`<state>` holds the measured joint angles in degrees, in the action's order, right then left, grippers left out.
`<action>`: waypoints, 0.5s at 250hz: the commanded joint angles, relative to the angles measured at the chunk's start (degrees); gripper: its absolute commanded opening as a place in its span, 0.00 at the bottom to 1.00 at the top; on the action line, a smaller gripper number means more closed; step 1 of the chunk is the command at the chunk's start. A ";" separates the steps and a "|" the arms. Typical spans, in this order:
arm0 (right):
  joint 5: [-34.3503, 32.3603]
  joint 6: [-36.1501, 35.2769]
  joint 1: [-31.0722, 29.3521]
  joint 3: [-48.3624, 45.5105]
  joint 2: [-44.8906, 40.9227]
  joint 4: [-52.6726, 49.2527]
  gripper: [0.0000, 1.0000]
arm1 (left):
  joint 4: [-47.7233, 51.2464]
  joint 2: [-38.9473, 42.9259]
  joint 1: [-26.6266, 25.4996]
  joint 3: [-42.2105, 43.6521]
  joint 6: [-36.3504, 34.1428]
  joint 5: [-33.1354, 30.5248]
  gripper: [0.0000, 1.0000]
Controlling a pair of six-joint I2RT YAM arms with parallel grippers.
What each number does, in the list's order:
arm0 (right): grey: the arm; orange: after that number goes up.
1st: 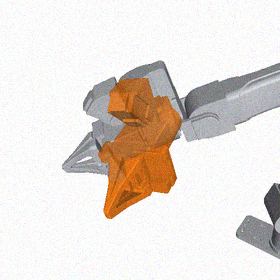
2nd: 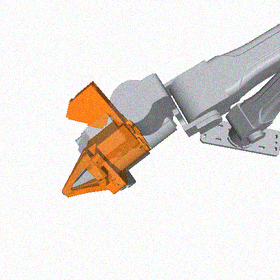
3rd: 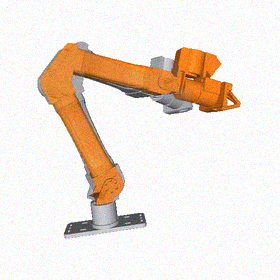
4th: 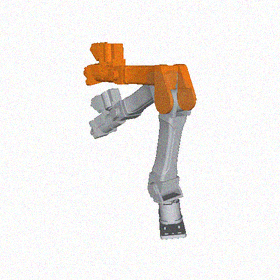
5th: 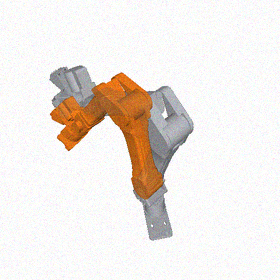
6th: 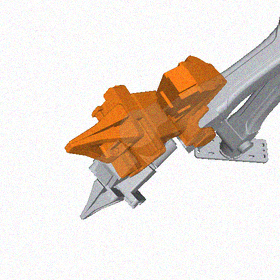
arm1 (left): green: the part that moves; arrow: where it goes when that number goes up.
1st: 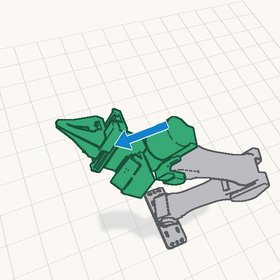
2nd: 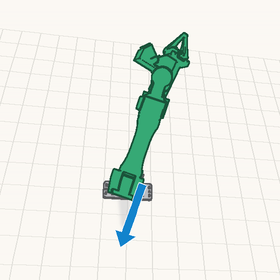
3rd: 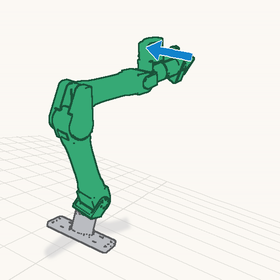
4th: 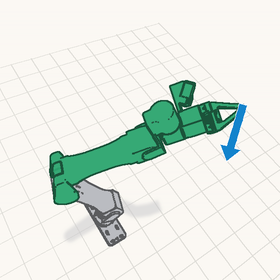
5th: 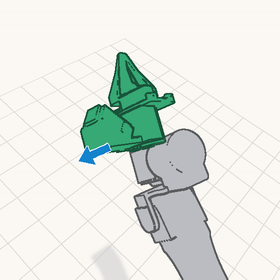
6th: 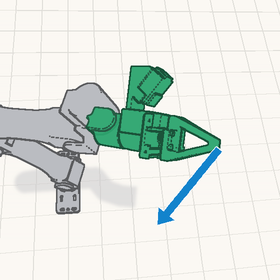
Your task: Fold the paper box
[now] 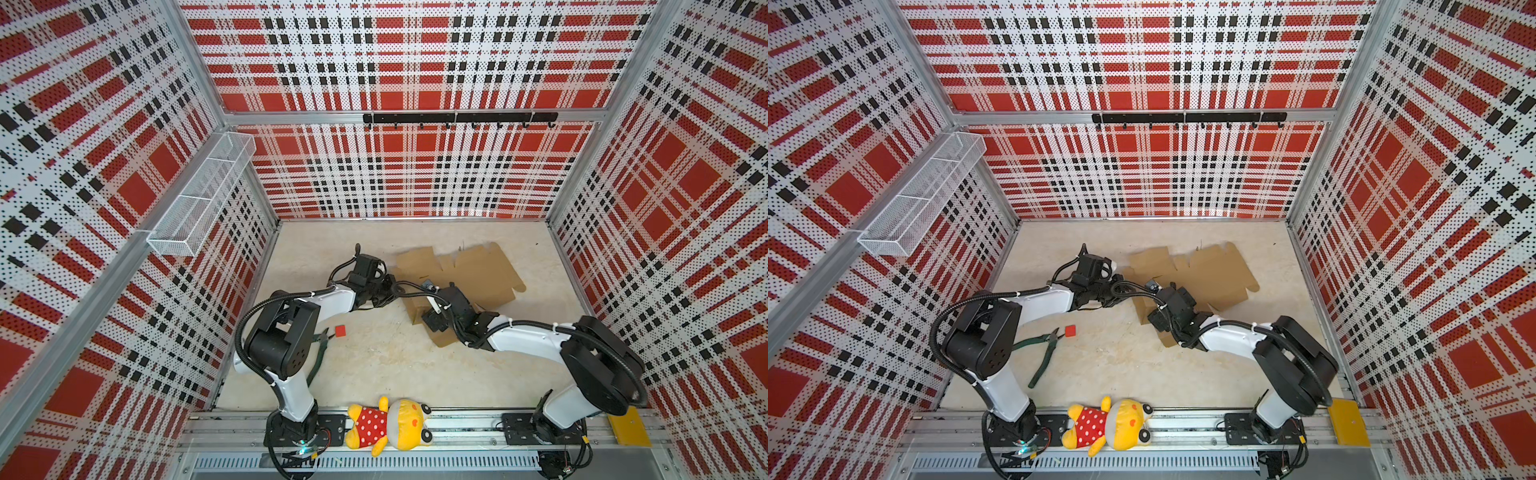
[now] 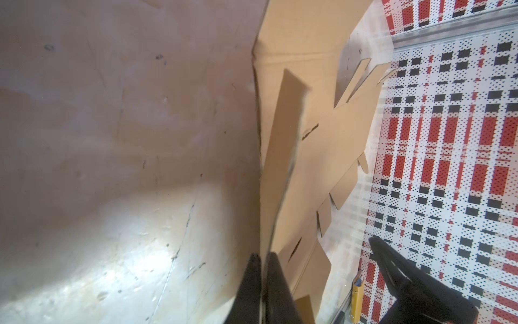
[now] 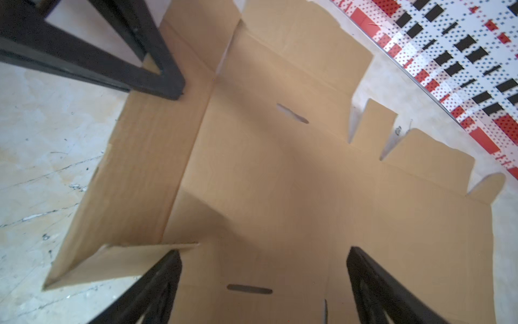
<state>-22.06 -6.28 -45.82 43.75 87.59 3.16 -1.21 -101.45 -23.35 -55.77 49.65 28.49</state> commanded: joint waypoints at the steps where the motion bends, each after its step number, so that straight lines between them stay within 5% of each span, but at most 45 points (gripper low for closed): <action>1: -0.88 2.91 0.75 -2.10 -5.20 -1.83 0.95 | -1.15 2.42 0.92 -0.71 0.75 0.77 0.09; 125: -16.22 13.37 4.48 -5.07 -18.76 -16.08 1.00 | -1.19 3.89 4.19 -1.30 1.20 2.03 0.09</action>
<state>-31.48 2.79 -42.50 38.72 72.07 -8.78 -1.21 -100.31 -19.92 -55.77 50.39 29.82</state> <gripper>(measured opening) 0.993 0.093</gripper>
